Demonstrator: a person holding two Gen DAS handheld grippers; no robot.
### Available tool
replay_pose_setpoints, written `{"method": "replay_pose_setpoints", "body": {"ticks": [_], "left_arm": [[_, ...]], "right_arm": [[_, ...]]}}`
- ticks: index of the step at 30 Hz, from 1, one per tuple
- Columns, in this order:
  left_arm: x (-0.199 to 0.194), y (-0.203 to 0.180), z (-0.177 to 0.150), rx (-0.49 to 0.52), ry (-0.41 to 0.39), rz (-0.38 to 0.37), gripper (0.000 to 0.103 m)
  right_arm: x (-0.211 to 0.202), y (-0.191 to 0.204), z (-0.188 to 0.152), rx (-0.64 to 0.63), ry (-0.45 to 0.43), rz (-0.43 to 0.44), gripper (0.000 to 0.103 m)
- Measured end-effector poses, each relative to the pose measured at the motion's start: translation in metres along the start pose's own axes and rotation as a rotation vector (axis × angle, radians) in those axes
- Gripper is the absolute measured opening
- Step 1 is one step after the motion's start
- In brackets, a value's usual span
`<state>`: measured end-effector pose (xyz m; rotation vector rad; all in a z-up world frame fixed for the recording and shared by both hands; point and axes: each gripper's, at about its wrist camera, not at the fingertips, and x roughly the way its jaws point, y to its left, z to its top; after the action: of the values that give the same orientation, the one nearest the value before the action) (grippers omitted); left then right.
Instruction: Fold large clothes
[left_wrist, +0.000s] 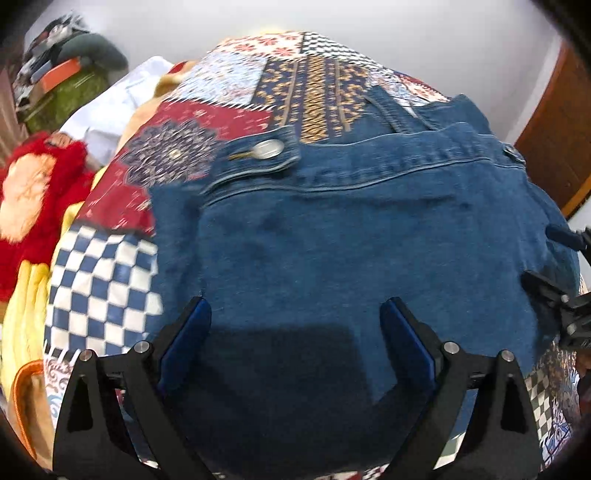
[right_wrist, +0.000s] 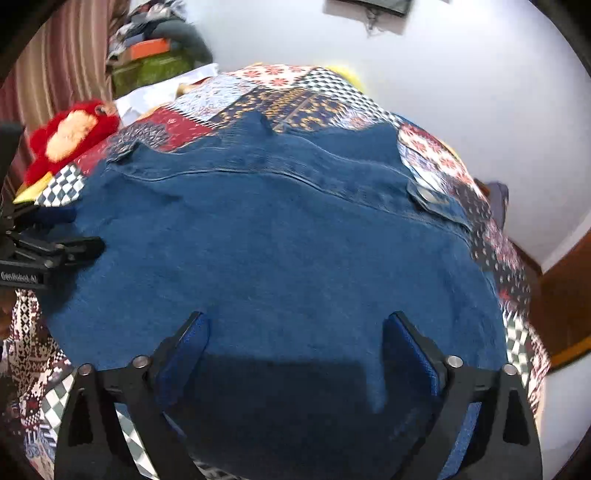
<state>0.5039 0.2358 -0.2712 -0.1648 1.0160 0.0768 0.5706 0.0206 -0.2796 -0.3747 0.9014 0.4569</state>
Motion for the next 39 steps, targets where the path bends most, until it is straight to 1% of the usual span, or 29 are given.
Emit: {"method": "replay_pose_setpoints", "body": {"ticks": [1,2,3,4,5,7,8,9,10,13,15,17,18,19,20,21,24,27,30,32,34,36,39], "left_arm": [[-0.002,0.002,-0.002,0.002,-0.002,0.027,0.096],[-0.003,0.005,-0.004,0.009,-0.008,0.058,0.096],[-0.005,0.008,-0.006,0.019,-0.013,0.082,0.096],[-0.008,0.012,-0.009,0.02,-0.014,0.074,0.096],[-0.012,0.016,-0.011,0.009,-0.014,0.082,0.096],[-0.016,0.025,-0.016,0.001,-0.013,0.136,0.096],[-0.019,0.029,-0.019,0.002,-0.013,0.161,0.096],[-0.022,0.033,-0.022,-0.002,-0.015,0.179,0.096],[-0.025,0.04,-0.026,-0.021,-0.014,0.175,0.096],[-0.033,0.059,-0.035,-0.116,-0.011,0.104,0.096],[-0.041,0.07,-0.04,-0.171,-0.009,0.084,0.096],[-0.047,0.074,-0.04,-0.192,0.001,0.097,0.096],[-0.051,0.076,-0.039,-0.197,-0.003,0.124,0.096],[-0.056,0.078,-0.038,-0.2,-0.009,0.156,0.096],[-0.063,0.08,-0.038,-0.203,-0.017,0.176,0.096],[-0.069,0.082,-0.038,-0.211,-0.029,0.18,0.096],[-0.094,0.089,-0.042,-0.265,-0.078,0.145,0.096],[-0.11,0.09,-0.05,-0.317,-0.129,0.098,0.097],[-0.11,0.089,-0.059,-0.356,-0.142,0.073,0.098],[-0.099,0.085,-0.067,-0.391,-0.122,0.041,0.098],[-0.084,0.078,-0.074,-0.423,-0.085,-0.019,0.098],[-0.07,0.068,-0.083,-0.45,-0.042,-0.098,0.098],[-0.055,0.052,-0.094,-0.483,-0.006,-0.19,0.098]], "right_arm": [[0.001,-0.01,-0.004,0.032,0.019,0.026,0.096],[0.003,-0.02,-0.008,0.057,0.04,0.019,0.095],[0.002,-0.025,-0.012,0.058,0.036,0.031,0.094],[-0.001,-0.03,-0.016,0.051,0.031,0.061,0.094],[-0.004,-0.032,-0.02,0.042,0.031,0.067,0.094],[-0.011,-0.034,-0.025,0.018,0.03,-0.018,0.094],[-0.015,-0.036,-0.027,0.007,0.026,-0.038,0.094],[-0.018,-0.039,-0.029,0.011,0.024,-0.035,0.094],[-0.022,-0.047,-0.032,0.038,0.029,-0.021,0.094],[-0.03,-0.068,-0.041,0.104,0.04,-0.022,0.094],[-0.035,-0.076,-0.048,0.129,0.045,-0.015,0.094],[-0.036,-0.085,-0.052,0.146,0.062,-0.07,0.095],[-0.034,-0.088,-0.053,0.14,0.071,-0.096,0.095],[-0.033,-0.092,-0.054,0.138,0.083,-0.106,0.095],[-0.034,-0.095,-0.056,0.151,0.088,-0.096,0.095],[-0.037,-0.1,-0.057,0.177,0.097,-0.081,0.095],[-0.048,-0.104,-0.057,0.214,0.082,-0.063,0.095],[-0.07,-0.097,-0.051,0.241,0.005,-0.03,0.095],[-0.083,-0.084,-0.04,0.241,-0.049,-0.019,0.095],[-0.091,-0.066,-0.034,0.207,-0.088,-0.01,0.095],[-0.094,-0.05,-0.029,0.172,-0.109,0.005,0.095],[-0.089,-0.034,-0.026,0.142,-0.11,0.026,0.095],[-0.073,-0.015,-0.023,0.119,-0.083,0.075,0.095]]}}
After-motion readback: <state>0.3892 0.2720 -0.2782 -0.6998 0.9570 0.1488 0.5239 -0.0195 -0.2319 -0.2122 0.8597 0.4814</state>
